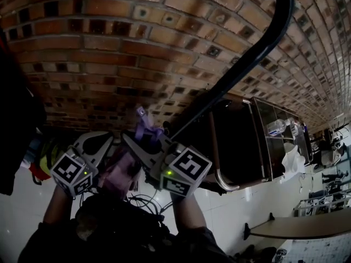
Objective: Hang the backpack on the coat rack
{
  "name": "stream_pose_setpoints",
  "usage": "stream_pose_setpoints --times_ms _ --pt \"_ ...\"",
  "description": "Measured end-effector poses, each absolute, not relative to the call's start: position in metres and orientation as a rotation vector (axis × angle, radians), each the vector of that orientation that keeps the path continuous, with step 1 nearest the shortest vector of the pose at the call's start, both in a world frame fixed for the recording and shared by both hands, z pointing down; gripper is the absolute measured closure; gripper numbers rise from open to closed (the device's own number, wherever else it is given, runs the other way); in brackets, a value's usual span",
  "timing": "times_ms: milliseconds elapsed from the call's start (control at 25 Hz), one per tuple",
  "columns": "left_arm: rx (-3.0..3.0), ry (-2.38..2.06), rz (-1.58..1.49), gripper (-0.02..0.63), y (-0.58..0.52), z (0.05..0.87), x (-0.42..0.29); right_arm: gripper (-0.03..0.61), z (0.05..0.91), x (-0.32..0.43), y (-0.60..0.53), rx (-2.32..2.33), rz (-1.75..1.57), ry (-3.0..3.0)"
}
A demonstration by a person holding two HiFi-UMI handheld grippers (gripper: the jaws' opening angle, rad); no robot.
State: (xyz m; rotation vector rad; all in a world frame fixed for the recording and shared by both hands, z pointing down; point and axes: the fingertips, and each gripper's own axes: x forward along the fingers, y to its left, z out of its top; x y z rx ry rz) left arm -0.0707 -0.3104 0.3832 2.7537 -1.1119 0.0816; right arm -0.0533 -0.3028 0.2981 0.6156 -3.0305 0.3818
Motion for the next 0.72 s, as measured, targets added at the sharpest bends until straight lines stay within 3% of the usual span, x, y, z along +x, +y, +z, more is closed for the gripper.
stream_pose_setpoints --times_ms 720 --pt "2.803 -0.967 0.085 0.601 -0.343 0.374 -0.05 0.577 0.222 -0.008 -0.343 0.862 0.223 -3.084"
